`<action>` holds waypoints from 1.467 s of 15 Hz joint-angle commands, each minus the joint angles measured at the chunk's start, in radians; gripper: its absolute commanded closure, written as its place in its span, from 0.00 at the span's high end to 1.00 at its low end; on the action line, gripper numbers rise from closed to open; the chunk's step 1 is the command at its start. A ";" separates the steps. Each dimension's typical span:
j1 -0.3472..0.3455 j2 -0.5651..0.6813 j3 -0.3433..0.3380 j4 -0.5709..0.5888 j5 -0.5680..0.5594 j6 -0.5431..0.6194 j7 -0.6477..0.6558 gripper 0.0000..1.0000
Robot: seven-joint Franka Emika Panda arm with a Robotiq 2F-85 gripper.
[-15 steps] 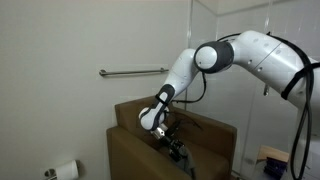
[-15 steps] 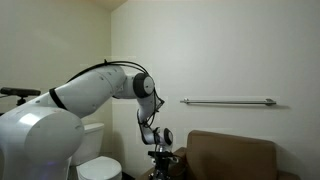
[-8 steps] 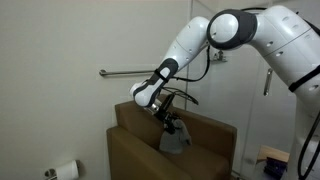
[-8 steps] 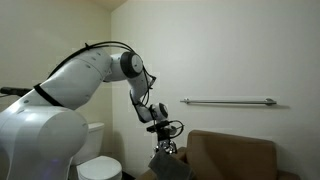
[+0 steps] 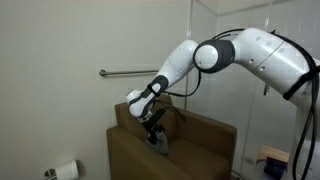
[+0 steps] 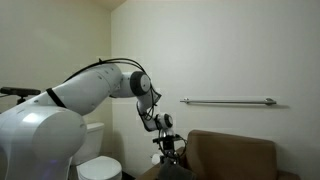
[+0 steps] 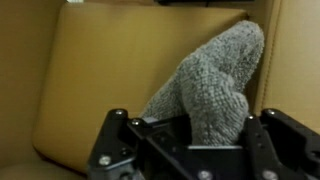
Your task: Use the cloth to wipe the left arm of the couch
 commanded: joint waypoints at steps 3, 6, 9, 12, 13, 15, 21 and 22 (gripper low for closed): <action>0.022 0.250 0.053 0.305 0.060 0.022 -0.078 0.03; 0.020 0.235 0.061 0.298 0.057 -0.036 -0.143 0.03; -0.005 0.151 0.097 0.141 0.065 0.023 -0.206 0.03; -0.027 0.070 0.131 -0.017 0.074 0.085 -0.235 0.03; -0.027 0.050 0.129 -0.050 0.089 0.099 -0.252 0.03; -0.043 0.002 0.144 -0.128 0.106 0.124 -0.277 0.03; -0.109 -0.150 0.184 -0.344 0.195 0.149 -0.352 0.03; -0.121 -0.176 0.196 -0.386 0.225 0.145 -0.361 0.03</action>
